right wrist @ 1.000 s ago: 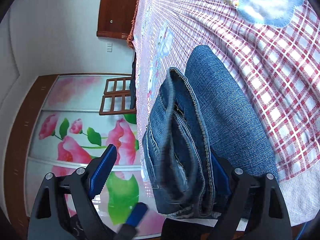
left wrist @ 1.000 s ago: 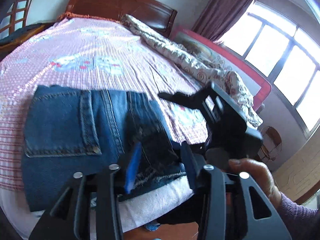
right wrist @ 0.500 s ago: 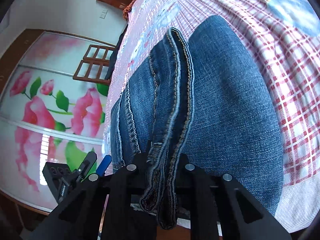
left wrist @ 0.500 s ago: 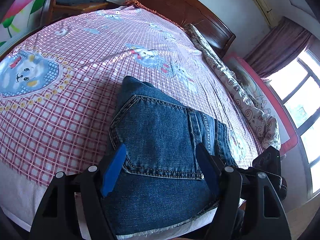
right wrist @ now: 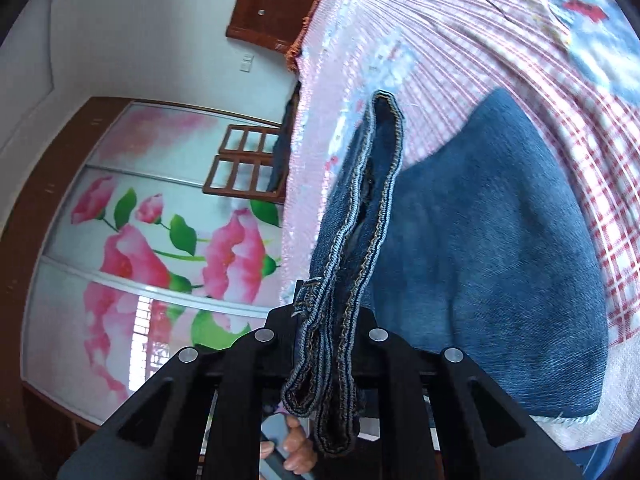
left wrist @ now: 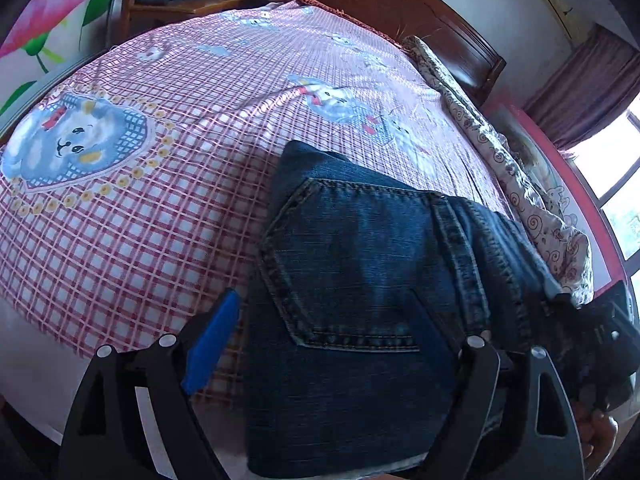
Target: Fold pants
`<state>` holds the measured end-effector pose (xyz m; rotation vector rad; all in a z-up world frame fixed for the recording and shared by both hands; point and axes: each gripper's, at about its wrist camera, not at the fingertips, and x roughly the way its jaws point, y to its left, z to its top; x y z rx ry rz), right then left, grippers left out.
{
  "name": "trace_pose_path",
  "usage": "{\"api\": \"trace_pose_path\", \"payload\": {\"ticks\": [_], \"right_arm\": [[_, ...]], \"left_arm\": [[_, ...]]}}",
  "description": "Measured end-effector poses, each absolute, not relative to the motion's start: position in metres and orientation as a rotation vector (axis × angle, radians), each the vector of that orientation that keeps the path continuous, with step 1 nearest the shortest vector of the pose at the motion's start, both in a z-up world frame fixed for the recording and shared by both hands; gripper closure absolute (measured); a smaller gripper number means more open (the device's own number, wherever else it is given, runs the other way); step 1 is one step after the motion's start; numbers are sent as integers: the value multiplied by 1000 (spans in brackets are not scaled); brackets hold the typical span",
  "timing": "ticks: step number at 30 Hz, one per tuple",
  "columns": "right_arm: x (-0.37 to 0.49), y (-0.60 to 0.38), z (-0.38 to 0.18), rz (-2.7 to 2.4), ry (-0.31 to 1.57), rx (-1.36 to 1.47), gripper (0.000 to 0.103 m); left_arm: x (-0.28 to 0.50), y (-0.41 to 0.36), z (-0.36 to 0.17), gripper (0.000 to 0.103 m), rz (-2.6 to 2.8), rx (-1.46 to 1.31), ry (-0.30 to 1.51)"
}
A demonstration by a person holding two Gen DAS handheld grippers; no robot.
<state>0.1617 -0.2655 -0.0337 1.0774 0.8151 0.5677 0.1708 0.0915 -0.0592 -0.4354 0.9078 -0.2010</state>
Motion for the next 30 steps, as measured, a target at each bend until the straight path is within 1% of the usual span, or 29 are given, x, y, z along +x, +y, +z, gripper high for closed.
{"api": "trace_pose_path", "payload": {"ticks": [2, 3, 6, 9, 12, 14, 17, 19, 23, 25, 27, 30], "right_arm": [[161, -267, -13, 603, 755, 1068, 90], [158, -269, -6, 614, 727, 1062, 90], [147, -280, 1, 589, 699, 1012, 90], [139, -298, -31, 463, 755, 993, 90], [136, -317, -89, 295, 876, 970, 90], [132, -321, -115, 294, 863, 1037, 91], [132, -320, -109, 277, 872, 997, 91], [132, -321, -102, 274, 883, 990, 90], [127, -312, -72, 256, 852, 898, 90], [127, -315, -75, 231, 870, 889, 90], [130, -316, -92, 198, 901, 890, 90], [127, -321, -105, 206, 882, 951, 90]], "left_arm": [[170, 101, -54, 18, -183, -453, 887], [170, 105, -52, 15, -174, -453, 878], [174, 114, -52, 15, -146, -440, 874], [178, 117, -61, 15, -117, -417, 903], [182, 117, -71, 15, -81, -373, 927], [184, 119, -80, 15, -59, -356, 951], [183, 120, -85, 15, -67, -337, 941], [183, 116, -86, 13, -66, -303, 943], [183, 114, -86, 12, -67, -285, 935], [182, 113, -87, 10, -68, -282, 930], [181, 112, -87, 10, -65, -277, 928], [183, 113, -87, 10, -68, -291, 929]]}}
